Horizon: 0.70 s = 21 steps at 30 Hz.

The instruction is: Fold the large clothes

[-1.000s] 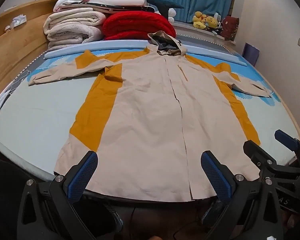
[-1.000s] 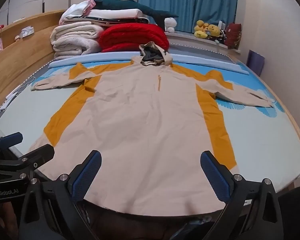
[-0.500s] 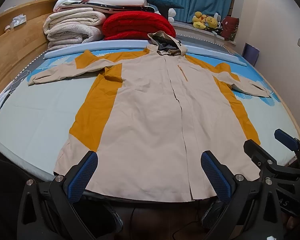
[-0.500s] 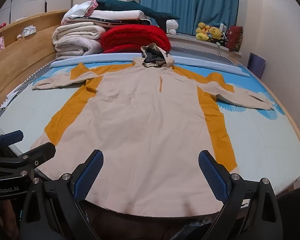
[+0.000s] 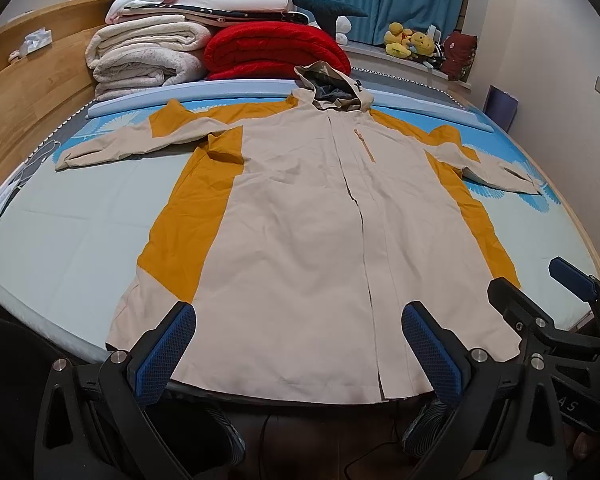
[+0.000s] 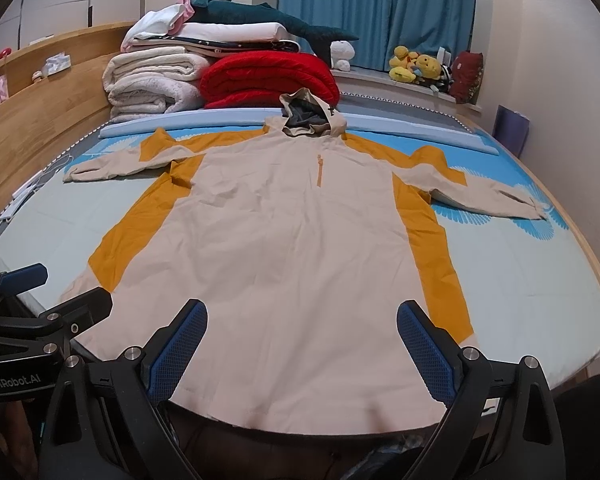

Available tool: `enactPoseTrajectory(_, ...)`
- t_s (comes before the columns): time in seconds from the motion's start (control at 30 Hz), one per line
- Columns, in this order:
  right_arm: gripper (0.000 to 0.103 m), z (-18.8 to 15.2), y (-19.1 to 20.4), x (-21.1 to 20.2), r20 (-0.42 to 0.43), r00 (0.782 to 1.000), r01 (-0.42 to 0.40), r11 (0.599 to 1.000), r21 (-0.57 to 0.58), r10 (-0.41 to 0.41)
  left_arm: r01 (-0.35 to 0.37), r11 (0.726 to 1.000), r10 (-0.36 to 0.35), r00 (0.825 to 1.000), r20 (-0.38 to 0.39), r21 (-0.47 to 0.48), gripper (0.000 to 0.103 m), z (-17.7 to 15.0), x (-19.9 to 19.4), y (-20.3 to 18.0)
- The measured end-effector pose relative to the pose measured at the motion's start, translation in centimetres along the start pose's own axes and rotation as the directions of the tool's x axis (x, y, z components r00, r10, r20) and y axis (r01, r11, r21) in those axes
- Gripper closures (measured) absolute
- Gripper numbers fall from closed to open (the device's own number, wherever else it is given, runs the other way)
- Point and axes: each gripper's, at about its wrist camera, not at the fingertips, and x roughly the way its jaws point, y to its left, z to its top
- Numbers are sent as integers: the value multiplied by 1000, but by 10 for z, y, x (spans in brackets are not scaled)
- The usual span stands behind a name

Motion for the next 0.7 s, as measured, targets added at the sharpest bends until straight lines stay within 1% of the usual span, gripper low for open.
enactPoseTrajectory(0.7,10,0,0,-1,2,1000,-2,1000,2,2,2,1000,-2,1000,5,4,1,1,-1,-3)
